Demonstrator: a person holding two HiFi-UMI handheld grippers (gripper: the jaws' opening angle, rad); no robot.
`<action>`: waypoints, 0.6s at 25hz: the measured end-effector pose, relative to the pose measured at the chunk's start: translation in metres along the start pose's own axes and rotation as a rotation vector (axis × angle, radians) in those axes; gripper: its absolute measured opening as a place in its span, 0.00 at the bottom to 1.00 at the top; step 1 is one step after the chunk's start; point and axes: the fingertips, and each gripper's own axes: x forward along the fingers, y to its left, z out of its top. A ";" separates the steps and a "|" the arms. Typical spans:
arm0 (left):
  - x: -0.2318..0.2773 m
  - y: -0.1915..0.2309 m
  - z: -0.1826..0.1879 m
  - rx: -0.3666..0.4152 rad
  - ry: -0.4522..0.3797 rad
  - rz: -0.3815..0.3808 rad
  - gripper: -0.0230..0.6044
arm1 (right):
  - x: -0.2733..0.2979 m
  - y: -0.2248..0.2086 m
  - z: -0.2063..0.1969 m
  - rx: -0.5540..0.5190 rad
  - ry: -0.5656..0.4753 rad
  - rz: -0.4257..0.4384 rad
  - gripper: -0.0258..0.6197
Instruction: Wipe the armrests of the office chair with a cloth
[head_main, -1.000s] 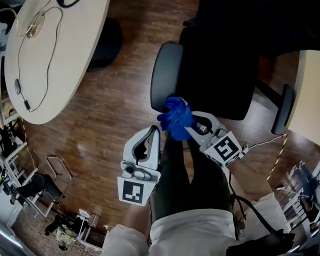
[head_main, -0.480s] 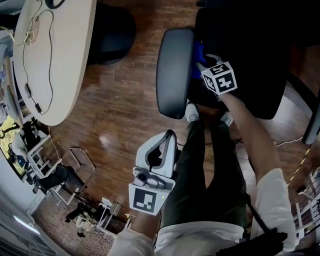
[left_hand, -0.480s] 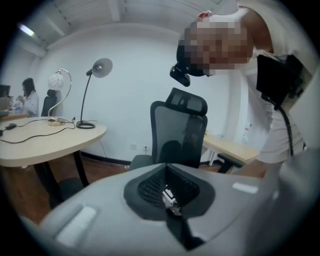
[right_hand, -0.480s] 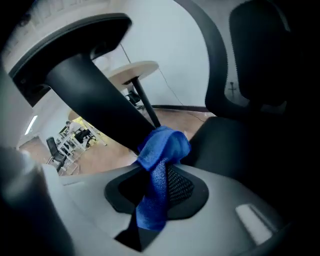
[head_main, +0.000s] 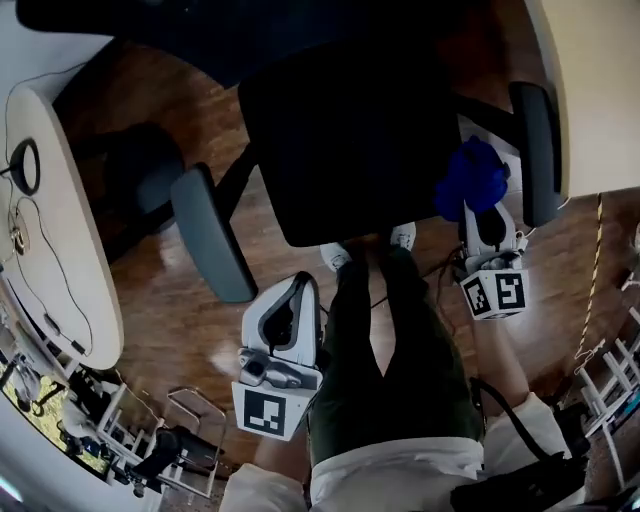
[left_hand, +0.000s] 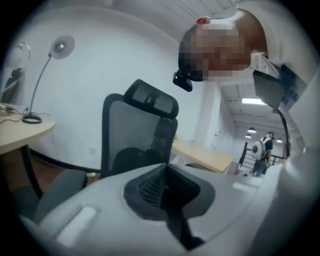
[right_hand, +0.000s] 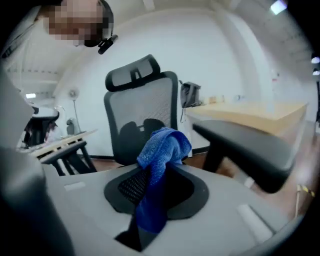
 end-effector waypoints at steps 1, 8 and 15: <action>0.012 -0.009 0.001 0.000 -0.001 -0.035 0.04 | -0.003 -0.023 -0.006 -0.006 -0.005 -0.053 0.18; 0.036 -0.039 -0.017 0.039 0.082 -0.141 0.04 | 0.081 -0.111 -0.060 -0.021 -0.038 -0.252 0.17; 0.013 -0.025 -0.027 0.057 0.098 -0.100 0.04 | 0.169 -0.128 -0.134 0.062 0.359 -0.127 0.17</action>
